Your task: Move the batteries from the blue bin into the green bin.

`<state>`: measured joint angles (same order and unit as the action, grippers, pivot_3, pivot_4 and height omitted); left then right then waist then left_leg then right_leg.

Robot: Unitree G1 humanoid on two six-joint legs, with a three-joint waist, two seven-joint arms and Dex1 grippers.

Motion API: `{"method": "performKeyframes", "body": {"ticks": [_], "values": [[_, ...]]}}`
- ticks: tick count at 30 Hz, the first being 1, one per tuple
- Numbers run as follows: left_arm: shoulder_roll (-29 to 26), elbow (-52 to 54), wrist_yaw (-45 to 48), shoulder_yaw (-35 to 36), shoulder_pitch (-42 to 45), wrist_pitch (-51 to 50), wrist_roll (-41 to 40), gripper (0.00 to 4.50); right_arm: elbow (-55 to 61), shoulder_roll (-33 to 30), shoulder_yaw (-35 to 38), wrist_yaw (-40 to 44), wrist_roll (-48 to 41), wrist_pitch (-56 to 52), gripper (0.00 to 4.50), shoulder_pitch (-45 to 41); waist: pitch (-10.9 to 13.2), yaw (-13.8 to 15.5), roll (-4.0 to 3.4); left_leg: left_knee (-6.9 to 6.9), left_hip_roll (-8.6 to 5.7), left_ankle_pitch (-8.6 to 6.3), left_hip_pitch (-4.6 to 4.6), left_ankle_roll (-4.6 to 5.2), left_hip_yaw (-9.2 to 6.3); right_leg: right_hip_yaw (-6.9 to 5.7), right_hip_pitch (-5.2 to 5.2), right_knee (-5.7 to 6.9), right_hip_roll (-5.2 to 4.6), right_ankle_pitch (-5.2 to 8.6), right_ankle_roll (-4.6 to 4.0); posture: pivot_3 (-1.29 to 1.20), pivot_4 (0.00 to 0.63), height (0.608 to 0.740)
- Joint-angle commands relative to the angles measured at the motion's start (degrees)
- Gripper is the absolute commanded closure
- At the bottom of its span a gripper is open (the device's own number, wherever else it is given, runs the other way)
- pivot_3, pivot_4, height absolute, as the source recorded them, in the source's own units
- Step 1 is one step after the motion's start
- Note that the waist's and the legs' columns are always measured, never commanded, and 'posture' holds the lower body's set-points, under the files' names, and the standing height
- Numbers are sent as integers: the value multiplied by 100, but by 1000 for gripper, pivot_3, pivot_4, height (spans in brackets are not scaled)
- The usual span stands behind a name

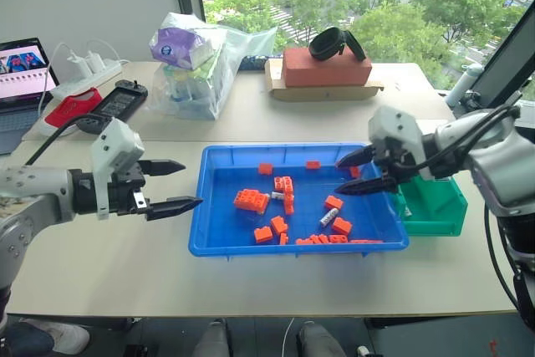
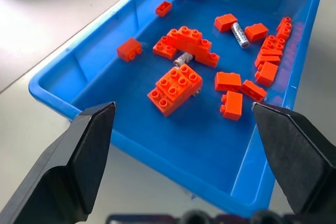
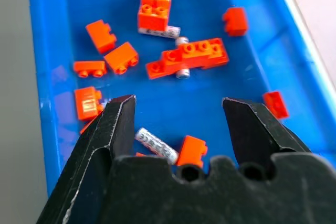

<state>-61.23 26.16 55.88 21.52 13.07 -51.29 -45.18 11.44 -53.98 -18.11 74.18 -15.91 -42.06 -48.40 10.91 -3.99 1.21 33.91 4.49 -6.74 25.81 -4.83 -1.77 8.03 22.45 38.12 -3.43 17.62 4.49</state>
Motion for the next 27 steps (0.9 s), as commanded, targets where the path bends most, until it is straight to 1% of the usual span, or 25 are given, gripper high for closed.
{"method": "performKeyframes", "body": {"ticks": [1, 6, 9, 12, 15, 19, 23, 27], "values": [[-82, 234, 54, 425, -304, 143, 29, 0, 168, 265, -249, -215, 251, -52, 1399, -104, 0, 5, 1, 0, 0, 0, 0, 0, 0, -1, 0, 2, 0, 0, 0, 0, 150, 740], [-17, 356, 6, 531, -539, 240, 25, 0, 236, 482, -573, -231, 524, 69, 1399, -133, 1, 26, 7, 4, 0, 0, 3, -1, 0, -3, 1, 4, 0, 0, -1, 0, 150, 740], [-21, 380, -27, 530, -566, 261, 14, 0, 295, 602, -568, -224, 494, 2, 1399, -159, 0, 39, 10, 3, 0, 0, 3, 0, -1, -4, 1, 3, 0, 0, -1, 0, 150, 740], [-52, 396, -30, 495, -568, 306, 45, 0, 200, 556, -575, -213, 618, 43, 1399, -174, 0, 38, 10, 3, 1, 0, 3, 0, -1, -4, 2, 4, 0, 0, -1, 0, 150, 740], [-71, 407, -7, 407, -531, 322, 12, 0, -49, 468, -615, -251, 890, 228, 1399, -201, 0, 44, 10, 3, 1, 0, 3, -1, -1, -4, 1, 4, 0, 0, -1, 0, 150, 740], [-153, 685, 211, 13, -518, 332, -89, 0, -309, 571, -527, -428, 1030, -34, 1399, -374, 0, 31, 10, 3, 1, 0, 3, 0, 0, -5, 2, 4, 0, 0, -2, 0, 150, 740], [-50, 602, 126, -407, 72, 334, -138, 0, -700, 437, -648, -590, 1441, 27, 1399, -352, 0, 50, 13, 3, 1, 0, 3, -1, -2, -8, 1, 4, 1, 0, -3, 0, 150, 740], [165, 438, 61, -930, 820, 335, -116, 0, -747, 353, -618, -589, 1545, -136, 1399, -181, 0, 104, 13, 4, 1, 0, 3, 0, -2, -9, -3, 1, 0, 0, -2, 0, 150, 740]]}}
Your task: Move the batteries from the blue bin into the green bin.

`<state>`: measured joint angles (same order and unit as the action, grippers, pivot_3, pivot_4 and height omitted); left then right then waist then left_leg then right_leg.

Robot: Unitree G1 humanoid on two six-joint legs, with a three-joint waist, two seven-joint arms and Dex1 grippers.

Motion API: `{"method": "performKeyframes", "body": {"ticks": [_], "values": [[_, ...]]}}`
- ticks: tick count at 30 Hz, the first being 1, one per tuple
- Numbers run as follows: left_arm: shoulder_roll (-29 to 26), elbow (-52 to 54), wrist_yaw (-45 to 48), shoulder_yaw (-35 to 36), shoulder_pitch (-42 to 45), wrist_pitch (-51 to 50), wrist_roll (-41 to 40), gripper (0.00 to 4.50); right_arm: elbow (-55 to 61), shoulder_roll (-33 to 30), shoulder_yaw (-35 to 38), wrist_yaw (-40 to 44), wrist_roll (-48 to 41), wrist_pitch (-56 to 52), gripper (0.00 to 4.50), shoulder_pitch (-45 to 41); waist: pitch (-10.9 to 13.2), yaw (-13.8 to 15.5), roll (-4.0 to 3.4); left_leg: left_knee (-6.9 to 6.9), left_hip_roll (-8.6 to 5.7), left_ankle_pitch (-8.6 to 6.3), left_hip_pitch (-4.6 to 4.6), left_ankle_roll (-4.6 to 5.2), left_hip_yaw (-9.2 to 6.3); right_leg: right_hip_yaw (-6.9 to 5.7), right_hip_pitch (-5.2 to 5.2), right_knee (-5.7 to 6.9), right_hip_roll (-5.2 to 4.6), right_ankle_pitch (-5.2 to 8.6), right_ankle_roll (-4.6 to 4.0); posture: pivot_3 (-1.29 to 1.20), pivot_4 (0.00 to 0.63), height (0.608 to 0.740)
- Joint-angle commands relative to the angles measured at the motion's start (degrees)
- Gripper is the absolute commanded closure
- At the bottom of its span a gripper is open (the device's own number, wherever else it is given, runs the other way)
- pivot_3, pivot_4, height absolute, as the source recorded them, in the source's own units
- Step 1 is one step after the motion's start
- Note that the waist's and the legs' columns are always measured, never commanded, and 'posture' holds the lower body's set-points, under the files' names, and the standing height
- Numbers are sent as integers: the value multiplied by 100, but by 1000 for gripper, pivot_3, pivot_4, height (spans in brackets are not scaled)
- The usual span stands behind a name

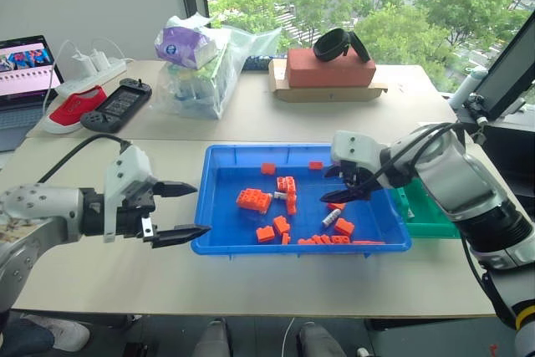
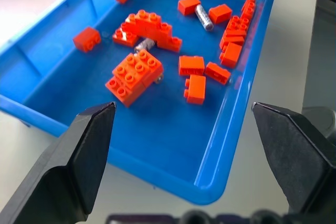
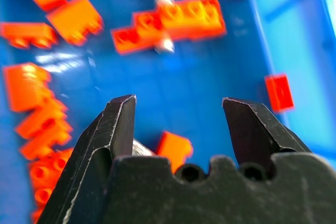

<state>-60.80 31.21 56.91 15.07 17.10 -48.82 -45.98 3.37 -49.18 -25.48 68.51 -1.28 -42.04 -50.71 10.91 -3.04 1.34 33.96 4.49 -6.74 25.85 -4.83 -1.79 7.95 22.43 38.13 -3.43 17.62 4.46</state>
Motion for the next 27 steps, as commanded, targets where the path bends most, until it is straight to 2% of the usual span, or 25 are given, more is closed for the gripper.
{"method": "performKeyframes", "body": {"ticks": [1, 7, 12, 15, 27], "values": [[192, -108, -44, -420, 586, 119, 5, 0, 80, -161, 117, -8, 97, -157, 1399, 105, 0, 16, 0, -1, 0, 0, 0, 0, 0, 0, 1, 0, 0, 0, 0, 0, 150, 740], [431, -296, -4, -937, 1253, 98, 145, 0, 333, -236, 272, -10, -1, -337, 1399, 353, 0, 27, 1, 0, 0, 0, 1, 0, 0, 0, 0, 0, 1, 0, 0, 0, 150, 740], [506, -389, 69, -1113, 1383, 111, 193, 0, 906, -581, 365, 511, -280, 256, 1399, 751, 0, 59, 1, 0, 0, 0, 2, 0, -1, -1, -2, -2, 1, 0, 0, 0, 150, 740], [593, -409, 66, -1119, 1414, 109, 132, 0, 1010, -530, 377, 520, -312, 397, 1399, 851, 0, 42, 1, 1, 0, 0, 1, 1, -2, -3, -5, -4, 1, 0, 1, 0, 150, 740], [688, -280, 23, -1121, 1348, 30, 122, 0, -30, -181, -233, 507, 713, 1829, 1399, 671, -1, 40, 2, 8, 0, 0, 1, 1, -4, -7, -7, 0, 1, 0, 1, 0, 150, 740]]}}
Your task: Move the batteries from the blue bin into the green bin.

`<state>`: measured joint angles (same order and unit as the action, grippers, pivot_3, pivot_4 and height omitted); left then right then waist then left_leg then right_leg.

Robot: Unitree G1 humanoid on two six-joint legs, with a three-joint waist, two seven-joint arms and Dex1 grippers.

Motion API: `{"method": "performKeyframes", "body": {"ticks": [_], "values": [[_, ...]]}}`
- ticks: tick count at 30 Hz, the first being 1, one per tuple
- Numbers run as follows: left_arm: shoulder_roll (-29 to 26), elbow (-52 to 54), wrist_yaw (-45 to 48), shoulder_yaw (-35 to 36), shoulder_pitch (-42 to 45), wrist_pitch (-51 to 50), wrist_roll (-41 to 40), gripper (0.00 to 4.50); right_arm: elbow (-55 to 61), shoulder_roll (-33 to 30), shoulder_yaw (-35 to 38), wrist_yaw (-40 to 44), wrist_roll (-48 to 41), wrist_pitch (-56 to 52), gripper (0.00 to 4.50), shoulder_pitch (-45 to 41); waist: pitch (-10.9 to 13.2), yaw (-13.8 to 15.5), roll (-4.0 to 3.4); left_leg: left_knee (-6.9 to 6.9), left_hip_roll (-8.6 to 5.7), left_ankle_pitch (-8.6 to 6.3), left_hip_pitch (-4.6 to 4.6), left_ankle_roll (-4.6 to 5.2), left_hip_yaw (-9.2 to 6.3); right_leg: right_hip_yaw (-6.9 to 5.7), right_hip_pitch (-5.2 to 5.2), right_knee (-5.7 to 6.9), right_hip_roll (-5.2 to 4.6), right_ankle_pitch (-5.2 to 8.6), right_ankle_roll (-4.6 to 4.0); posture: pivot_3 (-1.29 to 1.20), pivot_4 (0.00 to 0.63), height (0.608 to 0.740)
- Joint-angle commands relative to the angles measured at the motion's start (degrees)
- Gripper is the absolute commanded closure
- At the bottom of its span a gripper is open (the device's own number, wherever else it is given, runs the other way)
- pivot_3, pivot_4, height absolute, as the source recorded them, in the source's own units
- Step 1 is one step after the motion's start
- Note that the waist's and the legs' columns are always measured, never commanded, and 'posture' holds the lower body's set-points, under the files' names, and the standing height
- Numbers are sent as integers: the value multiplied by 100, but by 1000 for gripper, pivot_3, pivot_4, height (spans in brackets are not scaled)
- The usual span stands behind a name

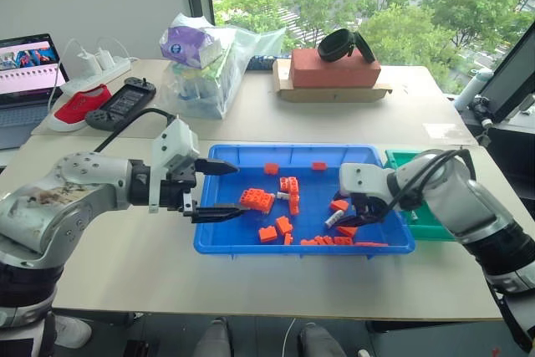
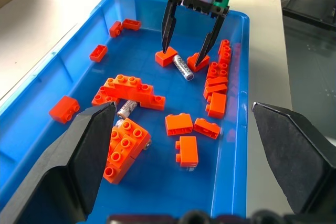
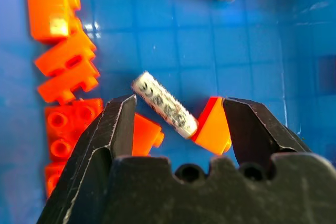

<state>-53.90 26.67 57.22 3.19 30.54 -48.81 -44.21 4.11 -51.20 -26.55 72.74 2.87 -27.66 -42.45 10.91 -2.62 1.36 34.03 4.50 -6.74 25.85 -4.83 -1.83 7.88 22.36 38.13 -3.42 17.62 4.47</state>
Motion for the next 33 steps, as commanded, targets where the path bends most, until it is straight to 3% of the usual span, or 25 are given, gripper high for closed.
{"method": "performKeyframes", "body": {"ticks": [1, 5, 8, 14, 15, 21, 24, 29, 33], "values": [[-3, 187, -18, 71, -8, 22, -55, 0, -168, 59, -188, 78, 392, 487, 1399, -140, 0, -2, 0, 0, 0, 0, 0, 0, 0, 0, 0, 0, 0, 0, 0, 0, 150, 740], [-18, 236, -64, 102, -61, -15, -71, 0, -241, 228, -227, 94, 499, 601, 1399, -70, -1, -3, 2, 1, 0, 0, -1, 0, -2, -2, -3, 0, 0, 0, 0, 0, 150, 740], [-34, 282, -101, 134, -112, -39, -80, 0, -403, 330, -273, 22, 698, 648, 2038, -40, -2, 3, 3, 1, 0, 0, -2, 0, -4, -5, -6, 0, 0, 0, 0, 0, 150, 740], [-14, 293, -159, 100, -125, -28, -59, 0, -394, 358, -151, 131, 727, 612, 4089, -55, -5, 3, 7, 7, 0, 0, -3, 0, -7, -9, -10, 1, 0, 0, -1, 0, 150, 740], [-12, 288, -163, 87, -122, -18, -50, 0, -376, 354, -123, 148, 722, 599, 4254, -48, -4, 3, 7, 8, 0, 0, -3, 0, -8, -10, -10, 2, 0, 0, -1, 0, 150, 740], [49, 245, -181, -7, -47, 13, -5, 0, -318, 416, 444, 144, 308, 175, 4254, -218, -4, 4, 7, 8, 0, 0, -3, 0, -9, -11, -10, 2, 0, 0, -1, 0, 150, 740], [90, 195, -188, -50, 22, 7, 14, 0, -309, 300, 1176, 325, -327, -409, 4254, -563, -2, 3, 5, 8, 0, 0, -1, 0, -10, -12, -9, 2, 0, 0, -1, 0, 150, 740], [531, -147, -384, 239, 373, -358, -662, 0, -1765, -416, 1773, 42, -191, -167, 4254, -1348, 0, 22, 3, 9, -1, 0, 1, 0, -12, -17, -11, -2, -1, 0, -1, 0, 150, 740], [536, -286, -330, 194, 512, -360, -599, 0, -2655, -1098, 1896, -123, 39, 123, 4254, -1377, 0, 84, 9, 18, -2, -3, 19, 4, -21, -40, -12, -11, -8, 1, -1, 0, 150, 740]]}}
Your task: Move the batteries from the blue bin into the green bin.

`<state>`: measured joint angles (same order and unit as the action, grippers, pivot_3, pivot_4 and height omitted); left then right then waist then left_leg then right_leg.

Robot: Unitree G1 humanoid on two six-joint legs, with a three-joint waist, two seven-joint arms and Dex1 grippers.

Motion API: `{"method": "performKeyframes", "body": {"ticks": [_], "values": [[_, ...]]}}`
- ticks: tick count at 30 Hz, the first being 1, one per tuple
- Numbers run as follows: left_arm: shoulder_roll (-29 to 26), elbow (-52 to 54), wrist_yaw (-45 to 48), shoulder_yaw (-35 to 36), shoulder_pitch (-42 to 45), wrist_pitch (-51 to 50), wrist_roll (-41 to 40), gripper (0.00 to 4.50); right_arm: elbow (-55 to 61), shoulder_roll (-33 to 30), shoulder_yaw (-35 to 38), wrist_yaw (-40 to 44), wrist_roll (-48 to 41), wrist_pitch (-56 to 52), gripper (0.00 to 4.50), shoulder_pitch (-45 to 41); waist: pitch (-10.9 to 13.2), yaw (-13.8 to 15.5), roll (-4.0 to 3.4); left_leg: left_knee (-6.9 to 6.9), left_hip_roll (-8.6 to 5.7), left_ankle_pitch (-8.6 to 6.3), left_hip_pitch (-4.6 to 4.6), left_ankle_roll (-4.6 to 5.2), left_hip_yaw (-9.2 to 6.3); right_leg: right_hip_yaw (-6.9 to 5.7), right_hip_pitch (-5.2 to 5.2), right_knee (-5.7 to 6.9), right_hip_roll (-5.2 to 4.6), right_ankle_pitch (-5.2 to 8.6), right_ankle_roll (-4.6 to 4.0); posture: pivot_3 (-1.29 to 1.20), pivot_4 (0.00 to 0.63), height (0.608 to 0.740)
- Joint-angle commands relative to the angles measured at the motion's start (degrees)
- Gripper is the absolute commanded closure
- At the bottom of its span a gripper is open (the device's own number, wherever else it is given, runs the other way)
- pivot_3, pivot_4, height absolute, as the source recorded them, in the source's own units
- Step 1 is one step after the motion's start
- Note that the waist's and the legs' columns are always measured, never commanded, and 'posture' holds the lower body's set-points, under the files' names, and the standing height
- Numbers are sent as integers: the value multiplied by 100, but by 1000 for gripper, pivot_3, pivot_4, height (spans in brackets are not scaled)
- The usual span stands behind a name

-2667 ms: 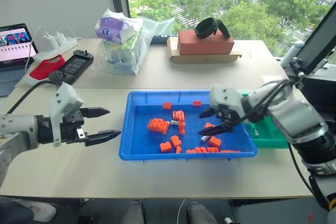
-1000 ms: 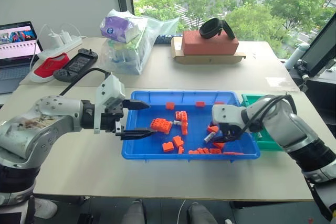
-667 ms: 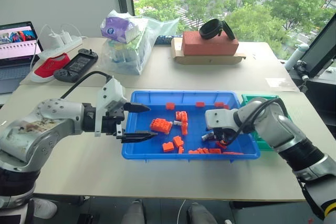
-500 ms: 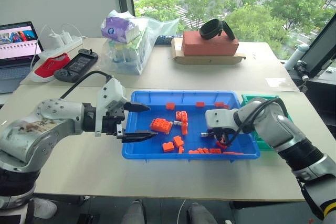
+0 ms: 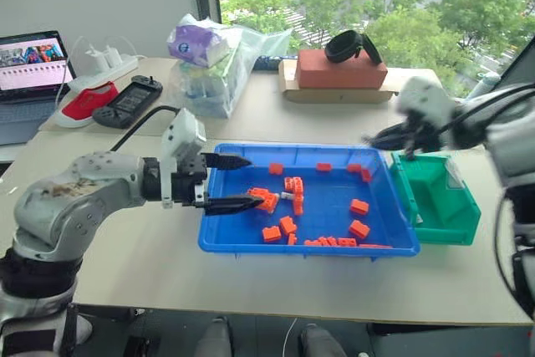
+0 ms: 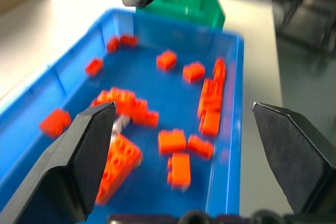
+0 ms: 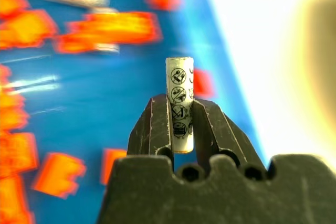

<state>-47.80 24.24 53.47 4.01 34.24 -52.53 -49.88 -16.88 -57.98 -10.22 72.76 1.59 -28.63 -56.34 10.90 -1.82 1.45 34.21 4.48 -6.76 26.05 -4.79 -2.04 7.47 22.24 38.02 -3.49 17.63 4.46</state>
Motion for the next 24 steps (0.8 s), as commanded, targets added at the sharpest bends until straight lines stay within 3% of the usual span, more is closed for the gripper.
{"method": "performKeyframes", "body": {"ticks": [1, 8, 13, 15, 18, 24], "values": [[-98, -55, 74, 78, 143, 32, 13, 0, -674, -524, 307, -112, 151, 249, 4254, 32, 0, 0, 0, -2, 0, -1, 3, 2, 0, 0, 4, -1, 0, 2, -1, 0, 150, 740], [-612, -611, 517, -68, -66, 551, 811, 0, -1091, -647, 317, -22, 143, 550, 4254, 459, 4, -211, -13, -9, 3, 2, -7, -1, 0, 0, 6, 15, 5, 6, -7, 0, 150, 740], [-781, -657, 729, 127, -185, 652, 825, 0, -861, -646, 251, 45, 166, 525, 4254, 987, 6, -200, -15, -4, 2, 4, -8, -4, 0, -1, 1, 17, 2, 6, -6, 0, 150, 740], [-812, -661, 762, 158, -205, 652, 834, 0, -708, -614, 282, 63, 115, 466, 3253, 1135, 6, -192, -15, -5, 3, 4, -7, -4, 0, -2, 2, 16, 2, 6, -6, 0, 150, 740], [-828, -681, 773, 179, -198, 678, 865, 0, -696, -561, 333, -52, 124, 342, 2436, 1124, 6, -205, -16, -6, 3, 4, -6, -4, 0, -2, 3, 16, 2, 6, -6, 0, 150, 740], [-833, -690, 781, 203, -205, 690, 894, 0, -662, -656, 369, -111, 208, 466, 273, 719, 7, -203, -17, -4, 2, 4, -6, -4, 0, -2, 3, 17, 2, 6, -6, 0, 150, 740]]}}
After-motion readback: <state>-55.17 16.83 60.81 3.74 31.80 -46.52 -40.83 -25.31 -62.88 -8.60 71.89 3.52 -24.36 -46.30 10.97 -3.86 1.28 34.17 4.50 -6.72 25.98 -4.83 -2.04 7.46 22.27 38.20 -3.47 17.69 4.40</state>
